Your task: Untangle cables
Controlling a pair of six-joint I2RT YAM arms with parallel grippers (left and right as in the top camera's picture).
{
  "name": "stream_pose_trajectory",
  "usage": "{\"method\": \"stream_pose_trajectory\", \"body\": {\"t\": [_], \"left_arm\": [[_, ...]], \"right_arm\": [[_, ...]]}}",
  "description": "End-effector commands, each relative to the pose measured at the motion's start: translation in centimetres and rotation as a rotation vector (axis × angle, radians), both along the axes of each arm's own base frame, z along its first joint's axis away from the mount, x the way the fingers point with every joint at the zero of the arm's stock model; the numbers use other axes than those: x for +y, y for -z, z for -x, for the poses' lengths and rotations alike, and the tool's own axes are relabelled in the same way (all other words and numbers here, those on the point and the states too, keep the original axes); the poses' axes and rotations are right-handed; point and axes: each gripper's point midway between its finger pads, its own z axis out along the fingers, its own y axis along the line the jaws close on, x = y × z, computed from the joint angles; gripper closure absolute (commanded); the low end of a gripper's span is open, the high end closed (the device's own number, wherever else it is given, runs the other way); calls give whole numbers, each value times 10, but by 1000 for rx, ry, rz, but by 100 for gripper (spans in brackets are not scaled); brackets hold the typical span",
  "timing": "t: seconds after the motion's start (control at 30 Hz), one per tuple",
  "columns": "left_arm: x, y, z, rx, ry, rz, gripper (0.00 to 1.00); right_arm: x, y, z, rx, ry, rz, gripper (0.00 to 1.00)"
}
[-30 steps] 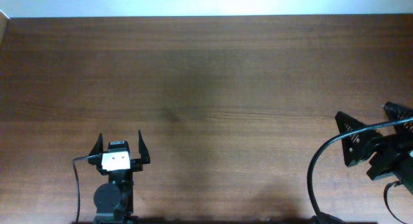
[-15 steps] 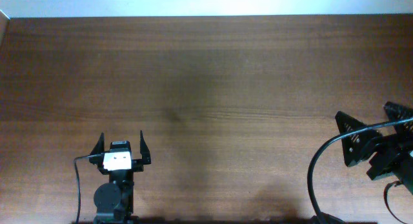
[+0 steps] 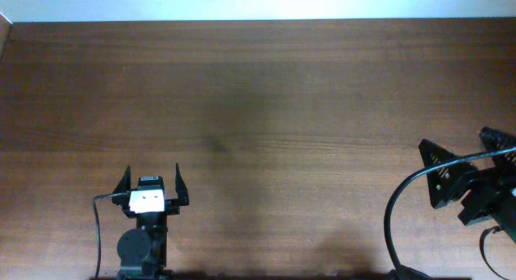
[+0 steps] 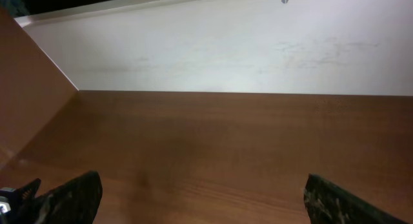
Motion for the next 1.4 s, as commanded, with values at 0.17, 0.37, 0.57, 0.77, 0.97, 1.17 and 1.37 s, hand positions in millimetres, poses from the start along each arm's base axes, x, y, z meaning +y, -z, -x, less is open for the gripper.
{"method": "stream_pose_trajectory", "body": {"t": [0.17,0.37,0.57,0.77,0.97,1.17,1.37], "left_arm": [[0,0,0,1,4,-12,1],[0,1,0,1,4,-12,1],[0,0,0,1,4,-12,1],[0,0,0,1,4,-12,1],[0,1,0,1,4,-12,1],[0,1,0,1,4,-12,1],[0,0,0,1,4,-12,1]], "right_arm": [[-3,1,-2,1,11,17,1],[-19,13,-15,58,77,38,1],[-14,5,-20,12,58,95,2],[3,-20,-26,-113,-23,126,1],[10,-13,-30,-118,-31,144,1],[17,0,-56,-179,-35,103,1],[27,27,-80,-256,-41,0,1]]}}
